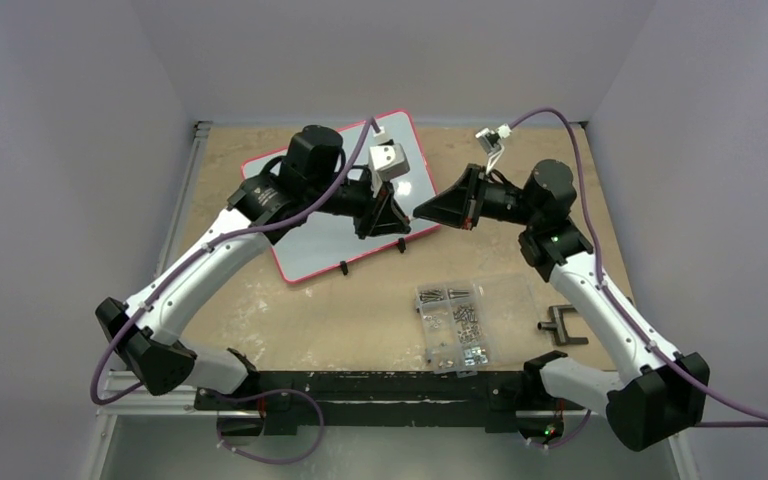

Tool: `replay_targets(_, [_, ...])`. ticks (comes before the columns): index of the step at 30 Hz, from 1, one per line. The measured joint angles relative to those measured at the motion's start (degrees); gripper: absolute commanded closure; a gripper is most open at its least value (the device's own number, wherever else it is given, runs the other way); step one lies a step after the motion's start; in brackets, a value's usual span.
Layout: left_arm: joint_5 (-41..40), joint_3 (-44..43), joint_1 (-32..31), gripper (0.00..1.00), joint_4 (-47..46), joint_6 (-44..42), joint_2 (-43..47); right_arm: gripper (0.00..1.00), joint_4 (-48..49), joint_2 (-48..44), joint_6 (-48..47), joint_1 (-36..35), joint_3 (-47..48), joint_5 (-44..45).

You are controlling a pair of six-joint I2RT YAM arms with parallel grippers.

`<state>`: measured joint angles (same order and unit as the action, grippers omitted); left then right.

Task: Write a sentence on the whiteboard
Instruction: Open the whiteboard marker at the center of the board, then place the pen cap at the center of the board.

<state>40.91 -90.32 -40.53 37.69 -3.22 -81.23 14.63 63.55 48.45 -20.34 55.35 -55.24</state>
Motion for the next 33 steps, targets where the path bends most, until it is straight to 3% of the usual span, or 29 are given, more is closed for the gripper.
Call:
replay_targets(7, [-5.81, 8.07, -1.14, 1.0, -9.25, -0.85, 3.96, 1.0, -3.13, 0.98, 3.61, 2.69, -0.15, -0.15])
replay_targets(13, [-10.4, 11.61, 0.04, 1.0, -8.28, -0.94, 6.93, 1.0, -6.99, 1.07, 3.45, 9.79, -0.17, 1.97])
replay_targets(19, [-12.15, 15.17, 0.02, 1.0, -9.03, -0.42, 10.21, 1.0, -11.23, 1.4, 1.18, 10.45, -0.17, 3.96])
replay_targets(33, [-21.03, 41.22, -0.11, 1.0, -20.98, 13.2, 16.06, 1.0, -10.27, -4.15, -2.45, 10.45, -5.01, 11.15])
